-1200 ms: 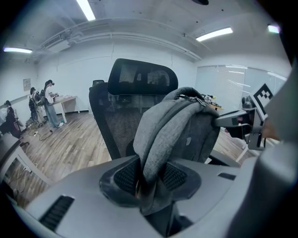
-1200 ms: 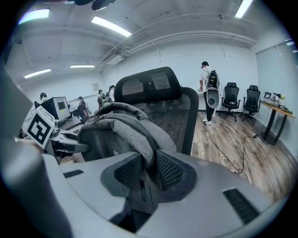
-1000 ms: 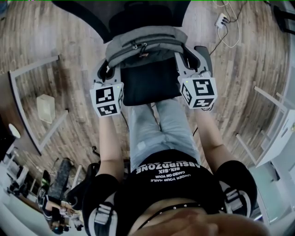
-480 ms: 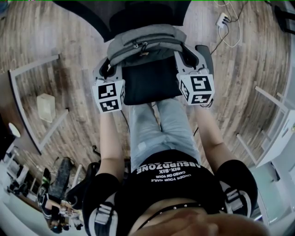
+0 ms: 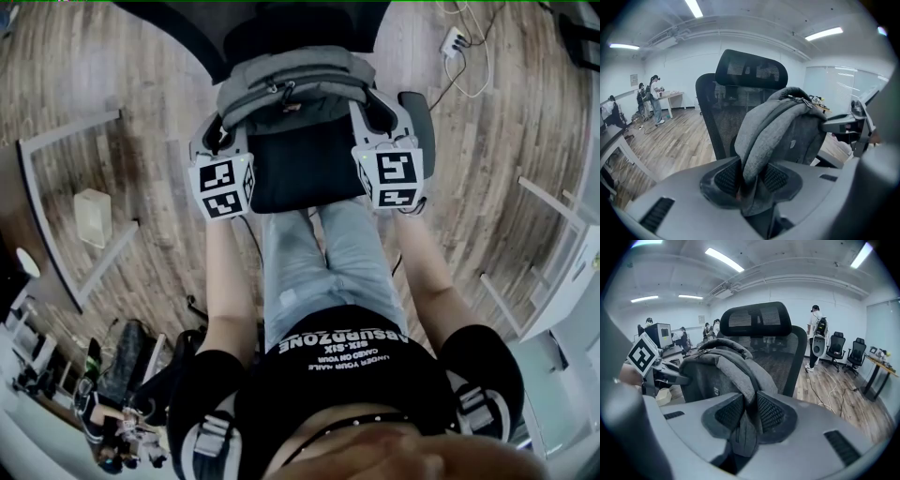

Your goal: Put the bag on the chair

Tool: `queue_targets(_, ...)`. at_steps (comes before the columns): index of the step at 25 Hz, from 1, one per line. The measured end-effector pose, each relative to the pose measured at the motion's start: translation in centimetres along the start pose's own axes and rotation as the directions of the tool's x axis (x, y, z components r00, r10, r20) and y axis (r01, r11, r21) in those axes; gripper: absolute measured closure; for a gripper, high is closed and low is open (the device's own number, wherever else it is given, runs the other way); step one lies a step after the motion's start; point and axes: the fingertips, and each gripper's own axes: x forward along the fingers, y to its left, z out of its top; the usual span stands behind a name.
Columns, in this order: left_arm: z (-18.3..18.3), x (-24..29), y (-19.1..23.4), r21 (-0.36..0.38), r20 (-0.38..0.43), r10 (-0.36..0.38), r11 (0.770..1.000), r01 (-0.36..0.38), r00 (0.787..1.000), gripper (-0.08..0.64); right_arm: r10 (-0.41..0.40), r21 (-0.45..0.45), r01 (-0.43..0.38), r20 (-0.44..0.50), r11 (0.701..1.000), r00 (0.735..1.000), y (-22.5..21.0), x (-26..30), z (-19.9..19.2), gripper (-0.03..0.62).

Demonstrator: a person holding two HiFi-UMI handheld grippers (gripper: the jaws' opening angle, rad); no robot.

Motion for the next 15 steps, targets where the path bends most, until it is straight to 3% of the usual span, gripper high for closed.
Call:
queue_targets(5,0.3,1.2,0.4,-0.029,0.003,0.038,0.999,-0.038,0.999,0.434,-0.046,-0.061,0.048,0.036,0.997,0.998,-0.3,1.0,-0.1,0.5)
queue_targets(15,0.3,2.0,1.1,-0.049,0.052,0.034,0.998,-0.031,0.998,0.434,-0.056,-0.048,0.059,0.07,0.997,0.996,-0.3,2.4,0.0,0.502)
